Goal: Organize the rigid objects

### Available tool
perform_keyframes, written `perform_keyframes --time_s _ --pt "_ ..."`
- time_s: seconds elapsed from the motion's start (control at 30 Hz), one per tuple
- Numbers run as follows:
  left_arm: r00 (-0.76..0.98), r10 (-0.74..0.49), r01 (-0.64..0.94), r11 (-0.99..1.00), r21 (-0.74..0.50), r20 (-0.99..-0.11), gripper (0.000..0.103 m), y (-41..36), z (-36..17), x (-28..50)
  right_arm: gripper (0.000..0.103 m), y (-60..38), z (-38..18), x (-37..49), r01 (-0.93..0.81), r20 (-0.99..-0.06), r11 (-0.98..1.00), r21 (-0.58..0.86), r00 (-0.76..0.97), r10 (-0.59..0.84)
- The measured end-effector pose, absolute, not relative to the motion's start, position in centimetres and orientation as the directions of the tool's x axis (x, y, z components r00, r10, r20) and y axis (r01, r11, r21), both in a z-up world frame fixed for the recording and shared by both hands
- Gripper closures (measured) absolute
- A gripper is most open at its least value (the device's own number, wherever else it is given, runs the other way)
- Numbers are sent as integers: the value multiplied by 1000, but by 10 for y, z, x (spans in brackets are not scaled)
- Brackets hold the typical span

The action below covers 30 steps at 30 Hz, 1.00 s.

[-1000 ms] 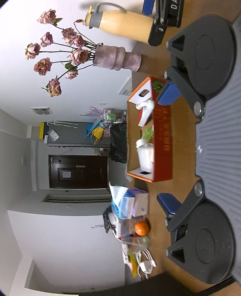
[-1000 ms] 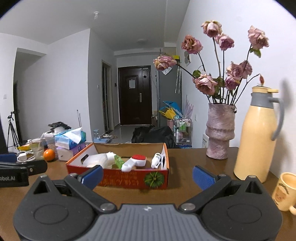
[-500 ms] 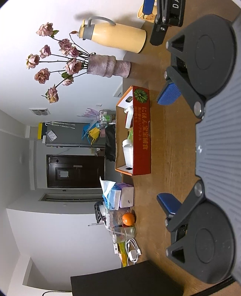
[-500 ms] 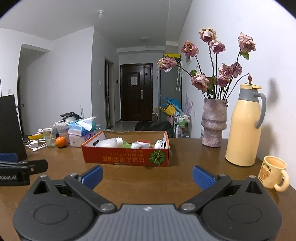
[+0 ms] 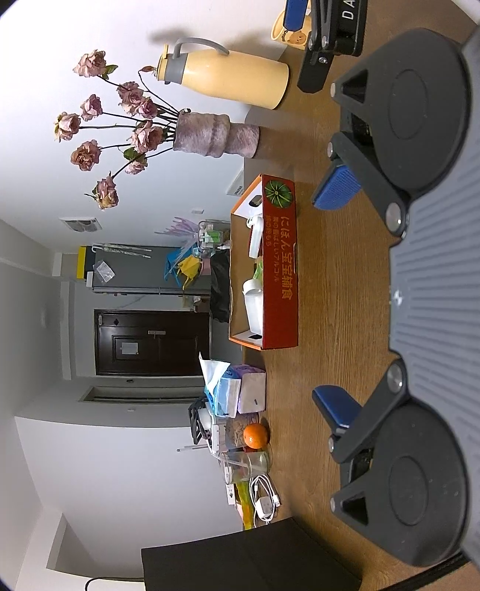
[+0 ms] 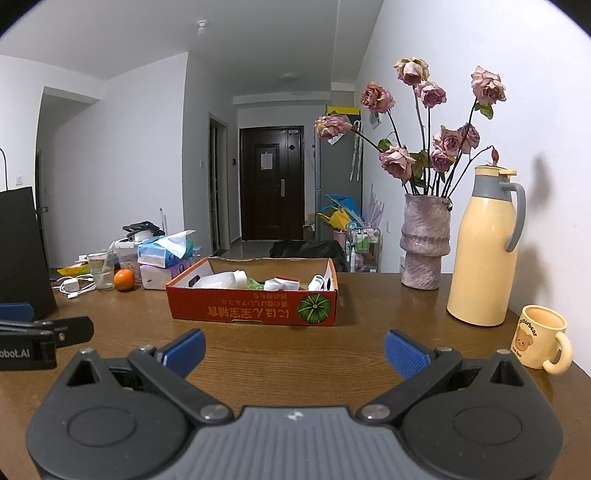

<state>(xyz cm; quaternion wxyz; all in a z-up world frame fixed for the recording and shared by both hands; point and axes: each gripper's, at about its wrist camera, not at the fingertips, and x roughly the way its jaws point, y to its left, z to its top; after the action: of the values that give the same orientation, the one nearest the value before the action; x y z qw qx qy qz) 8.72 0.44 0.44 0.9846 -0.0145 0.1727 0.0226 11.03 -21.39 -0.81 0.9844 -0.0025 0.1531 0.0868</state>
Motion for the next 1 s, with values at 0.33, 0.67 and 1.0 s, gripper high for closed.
perform_keyframes --time_s 0.33,0.67,1.0 --pt "938 38 -48 999 -21 -344 0 5 4 87 0 -214 -10 111 -166 -307 986 21 937 164" --pt "937 39 -48 999 -20 -348 0 4 1 89 0 -214 -10 111 -167 -308 986 21 937 165" --pt "936 34 -46 999 -24 -351 0 4 1 89 0 -214 -11 111 -168 -308 986 21 937 166"
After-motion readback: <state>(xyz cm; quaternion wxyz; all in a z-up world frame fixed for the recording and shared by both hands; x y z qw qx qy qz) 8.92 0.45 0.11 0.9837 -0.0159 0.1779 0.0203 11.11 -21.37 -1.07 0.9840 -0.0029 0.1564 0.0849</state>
